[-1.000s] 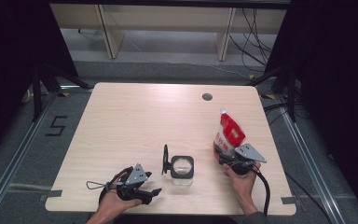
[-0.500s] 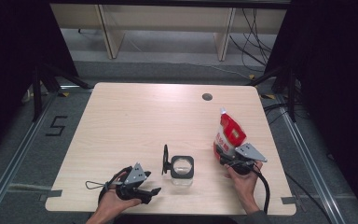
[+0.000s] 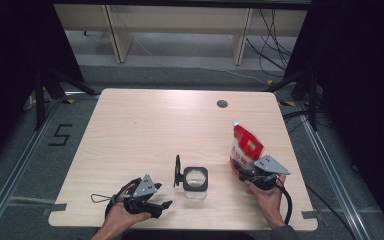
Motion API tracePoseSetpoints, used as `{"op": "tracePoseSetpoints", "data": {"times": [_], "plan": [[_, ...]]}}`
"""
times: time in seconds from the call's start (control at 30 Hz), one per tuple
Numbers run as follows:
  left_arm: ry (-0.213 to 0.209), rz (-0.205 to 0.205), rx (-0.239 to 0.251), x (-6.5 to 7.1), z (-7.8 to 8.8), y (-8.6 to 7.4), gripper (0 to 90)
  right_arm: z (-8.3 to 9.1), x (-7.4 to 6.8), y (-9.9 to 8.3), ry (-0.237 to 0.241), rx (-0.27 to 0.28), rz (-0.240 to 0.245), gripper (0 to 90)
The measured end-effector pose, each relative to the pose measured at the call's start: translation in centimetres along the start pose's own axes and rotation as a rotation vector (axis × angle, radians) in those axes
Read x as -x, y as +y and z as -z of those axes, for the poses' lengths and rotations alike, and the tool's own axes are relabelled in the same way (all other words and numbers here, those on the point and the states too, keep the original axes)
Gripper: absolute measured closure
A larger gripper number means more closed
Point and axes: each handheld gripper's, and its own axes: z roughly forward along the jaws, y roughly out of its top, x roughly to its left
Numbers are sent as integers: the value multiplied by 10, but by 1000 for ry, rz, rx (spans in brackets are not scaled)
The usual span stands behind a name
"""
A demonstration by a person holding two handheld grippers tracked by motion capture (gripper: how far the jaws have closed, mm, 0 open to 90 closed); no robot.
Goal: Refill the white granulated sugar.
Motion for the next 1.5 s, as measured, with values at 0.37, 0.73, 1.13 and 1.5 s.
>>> {"op": "tracePoseSetpoints", "data": {"times": [0.37,0.73,1.13,1.5], "plan": [[-12,4,-33,0,1,0,305,4,3,-6,-4,30,-1,397],[4,-5,-33,1,-1,-1,305,4,7,-9,-11,76,-36,358],[2,-6,-32,1,-1,0,305,-2,8,-12,-26,62,-28,381],[-13,-3,-31,0,1,0,305,-2,0,-7,-37,52,-7,399]]}}
